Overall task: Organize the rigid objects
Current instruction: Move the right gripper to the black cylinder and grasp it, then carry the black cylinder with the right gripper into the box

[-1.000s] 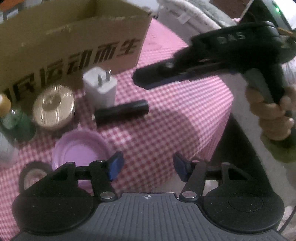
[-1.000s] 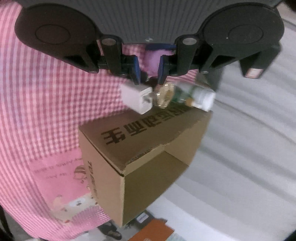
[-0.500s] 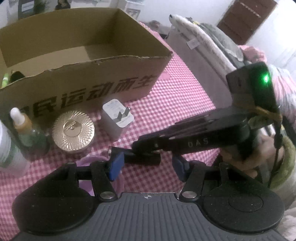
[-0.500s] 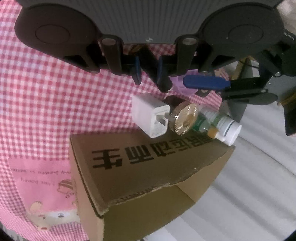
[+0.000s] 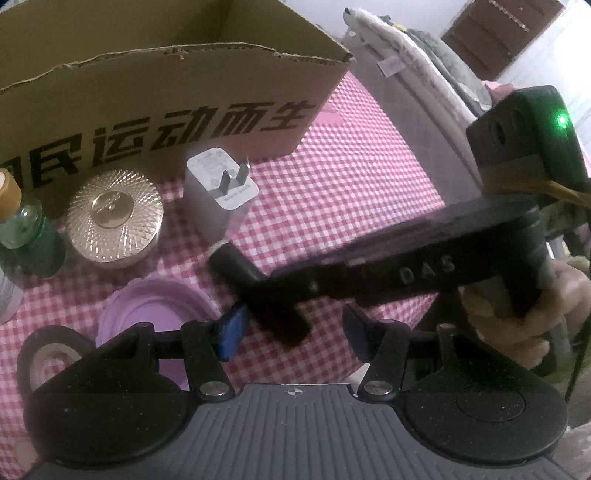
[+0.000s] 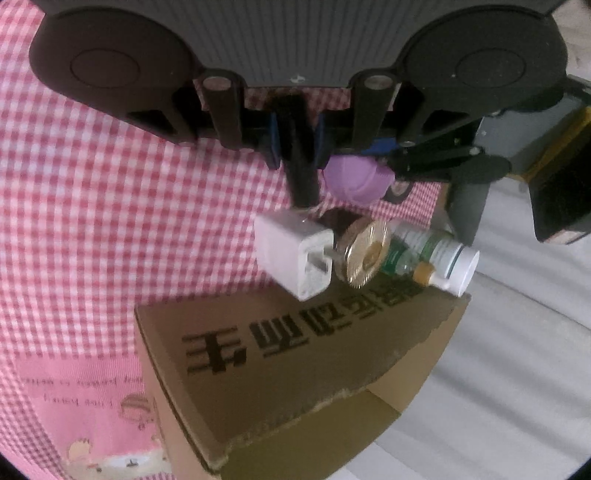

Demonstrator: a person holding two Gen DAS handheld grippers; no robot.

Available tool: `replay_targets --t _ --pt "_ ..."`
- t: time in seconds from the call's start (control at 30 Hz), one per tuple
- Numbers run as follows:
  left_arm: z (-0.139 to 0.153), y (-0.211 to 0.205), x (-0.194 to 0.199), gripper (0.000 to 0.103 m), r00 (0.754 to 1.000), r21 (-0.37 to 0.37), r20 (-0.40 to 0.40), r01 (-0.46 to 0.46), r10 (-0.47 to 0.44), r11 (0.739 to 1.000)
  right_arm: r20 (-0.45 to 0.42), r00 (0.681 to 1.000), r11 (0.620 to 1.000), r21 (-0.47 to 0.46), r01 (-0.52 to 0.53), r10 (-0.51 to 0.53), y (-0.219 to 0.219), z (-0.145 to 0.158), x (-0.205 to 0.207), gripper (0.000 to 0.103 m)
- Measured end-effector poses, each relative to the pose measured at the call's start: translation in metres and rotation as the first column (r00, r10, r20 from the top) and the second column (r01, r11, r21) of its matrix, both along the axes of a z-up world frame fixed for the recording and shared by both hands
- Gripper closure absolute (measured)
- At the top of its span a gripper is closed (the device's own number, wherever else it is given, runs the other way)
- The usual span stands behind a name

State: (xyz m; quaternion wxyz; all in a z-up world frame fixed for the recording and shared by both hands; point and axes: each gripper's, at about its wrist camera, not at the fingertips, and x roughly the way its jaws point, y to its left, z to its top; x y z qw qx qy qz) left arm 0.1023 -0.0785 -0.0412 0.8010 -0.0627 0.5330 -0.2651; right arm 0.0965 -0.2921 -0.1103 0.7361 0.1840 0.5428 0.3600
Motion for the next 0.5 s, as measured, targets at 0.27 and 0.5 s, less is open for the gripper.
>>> replay_targets --t 0.27,0.5 --pt "0.0 -0.005 -0.004 0.058 0.999 0.061 0.035 0.003 -0.005 0.998 -0.042 0.999 1.0 0.011 0.025 -0.025 -0.007 -0.001 -0.008 0.08" --pt "-0.003 -0.012 -0.002 0.071 0.997 0.108 0.072 -0.009 0.001 0.994 -0.024 0.998 0.998 0.014 0.059 -0.059 -0.009 -0.001 -0.01 0.079"
